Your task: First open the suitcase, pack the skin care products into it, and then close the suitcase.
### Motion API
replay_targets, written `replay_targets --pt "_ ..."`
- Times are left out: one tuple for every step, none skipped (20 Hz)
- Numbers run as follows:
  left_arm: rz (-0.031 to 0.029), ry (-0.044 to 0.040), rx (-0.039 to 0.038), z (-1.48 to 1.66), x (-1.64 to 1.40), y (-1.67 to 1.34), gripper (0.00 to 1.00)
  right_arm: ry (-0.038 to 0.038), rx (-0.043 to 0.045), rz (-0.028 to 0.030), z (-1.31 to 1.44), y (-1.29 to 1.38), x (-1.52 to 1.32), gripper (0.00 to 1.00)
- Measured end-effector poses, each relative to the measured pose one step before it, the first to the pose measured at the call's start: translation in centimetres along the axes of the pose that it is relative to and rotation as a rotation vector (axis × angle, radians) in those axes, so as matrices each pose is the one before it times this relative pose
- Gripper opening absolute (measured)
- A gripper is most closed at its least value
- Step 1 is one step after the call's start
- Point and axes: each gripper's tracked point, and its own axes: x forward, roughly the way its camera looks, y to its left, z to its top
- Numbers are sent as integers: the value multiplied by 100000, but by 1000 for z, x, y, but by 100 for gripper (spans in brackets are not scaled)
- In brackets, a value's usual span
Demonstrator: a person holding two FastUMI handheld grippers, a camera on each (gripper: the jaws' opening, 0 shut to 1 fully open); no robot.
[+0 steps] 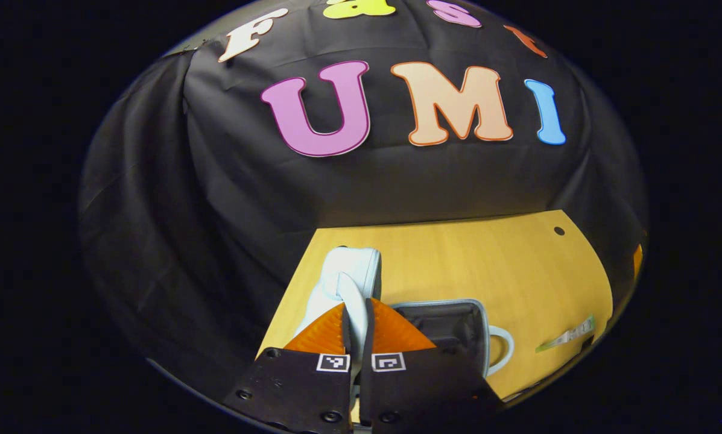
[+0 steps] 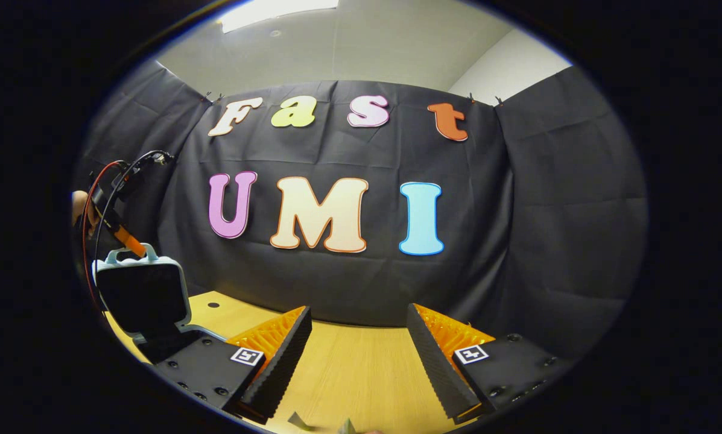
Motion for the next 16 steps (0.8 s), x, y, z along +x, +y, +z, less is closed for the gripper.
replay_targets --pt "1290 177 164 -108 508 1414 0 -447 -161 -450 133 613 152 99" --pt "1097 -369 12 -119 466 1291 0 -411 -159 -639 41 682 121 98" --pt "698 254 -275 -251 400 1134 0 -472 -135 -794 -16 600 84 98" --pt "404 -374 -743 -124 424 1176 0 -376 -157 -987 -20 626 41 98" --pt "137 160 -286 -248 369 1019 0 -363 -63 -1184 -31 555 38 98" --pt "417 -193 -86 -127 471 1126 0 22 -2 -1087 -151 641 -19 98" --pt "1374 -984 377 -3 450 1506 0 306 48 -977 -215 641 36 100" --pt "457 -464 128 -105 600 1169 0 187 49 -926 -51 565 19 98" --pt "-449 704 -659 -547 450 900 0 126 -49 -750 9 550 3 100" --pt "-909 620 -1764 -454 667 600 0 313 -279 -405 -26 563 68 98" --pt "-205 1016 -538 -668 577 785 0 584 -573 -225 -35 593 -23 98" --pt "440 239 -262 -413 689 965 0 549 -791 -138 -173 521 -9 98" --pt "306 742 -725 -548 444 713 0 331 -957 -93 50 459 35 98" --pt "76 579 -1715 -361 576 721 0 382 -1071 85 24 477 30 98" --pt "54 1067 -1653 -242 184 1109 0 504 -951 120 -103 503 125 98" --pt "311 1069 -1080 -615 594 544 0 491 -700 183 -7 449 30 98"
